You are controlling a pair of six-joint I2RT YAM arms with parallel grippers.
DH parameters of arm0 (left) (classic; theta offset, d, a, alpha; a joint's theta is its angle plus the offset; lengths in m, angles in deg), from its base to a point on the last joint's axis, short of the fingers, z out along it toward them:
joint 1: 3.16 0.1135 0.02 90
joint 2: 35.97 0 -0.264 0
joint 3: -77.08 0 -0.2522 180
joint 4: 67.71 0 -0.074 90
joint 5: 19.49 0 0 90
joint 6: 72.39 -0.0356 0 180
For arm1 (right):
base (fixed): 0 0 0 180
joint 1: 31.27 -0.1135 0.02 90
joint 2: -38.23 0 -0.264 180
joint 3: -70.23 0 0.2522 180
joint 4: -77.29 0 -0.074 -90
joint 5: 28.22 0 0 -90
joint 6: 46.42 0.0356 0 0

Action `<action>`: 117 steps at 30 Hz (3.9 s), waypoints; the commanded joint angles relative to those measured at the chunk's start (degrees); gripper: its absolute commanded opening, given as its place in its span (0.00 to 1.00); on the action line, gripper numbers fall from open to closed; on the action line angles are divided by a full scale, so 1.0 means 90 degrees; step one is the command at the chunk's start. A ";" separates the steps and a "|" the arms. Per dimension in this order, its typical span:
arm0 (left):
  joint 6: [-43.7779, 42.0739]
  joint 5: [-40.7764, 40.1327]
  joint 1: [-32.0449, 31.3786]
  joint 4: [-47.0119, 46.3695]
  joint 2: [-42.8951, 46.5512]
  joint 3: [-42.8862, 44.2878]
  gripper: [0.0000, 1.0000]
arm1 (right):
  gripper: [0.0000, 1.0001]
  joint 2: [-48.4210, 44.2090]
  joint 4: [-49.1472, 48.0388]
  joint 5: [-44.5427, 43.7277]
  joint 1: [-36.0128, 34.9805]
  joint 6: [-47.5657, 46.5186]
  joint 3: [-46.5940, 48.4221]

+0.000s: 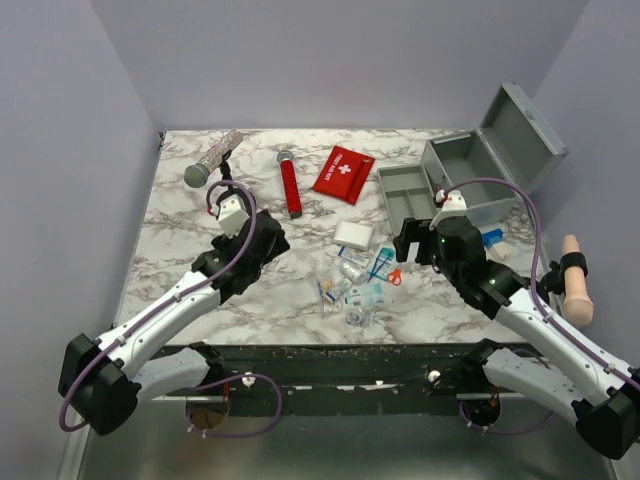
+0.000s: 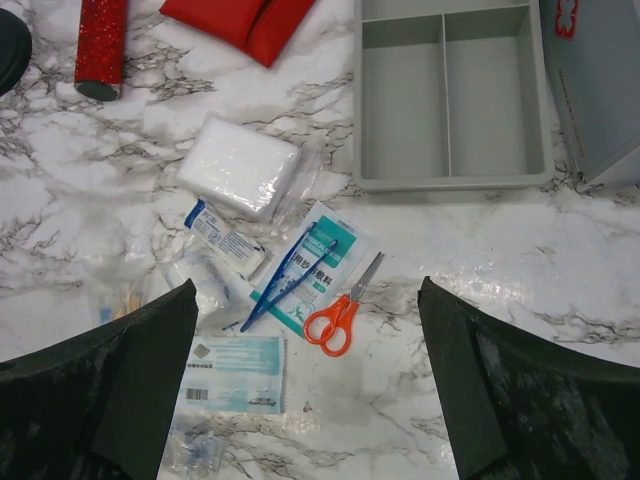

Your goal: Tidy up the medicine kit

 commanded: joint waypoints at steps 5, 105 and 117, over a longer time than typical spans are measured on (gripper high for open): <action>-0.1100 0.0016 -0.0021 0.0722 -0.0648 0.0606 0.97 | 1.00 -0.0122 -0.0005 -0.0085 -0.0010 0.0071 -0.0052; -0.1561 0.0866 0.0213 -0.1338 0.0983 -0.0654 0.95 | 0.01 0.6970 0.0894 0.0463 0.0811 0.1078 0.5984; -0.1454 0.2544 0.0184 -0.2970 0.0115 0.0067 0.99 | 0.01 0.4040 0.1079 -0.0466 -0.0370 0.0384 0.3437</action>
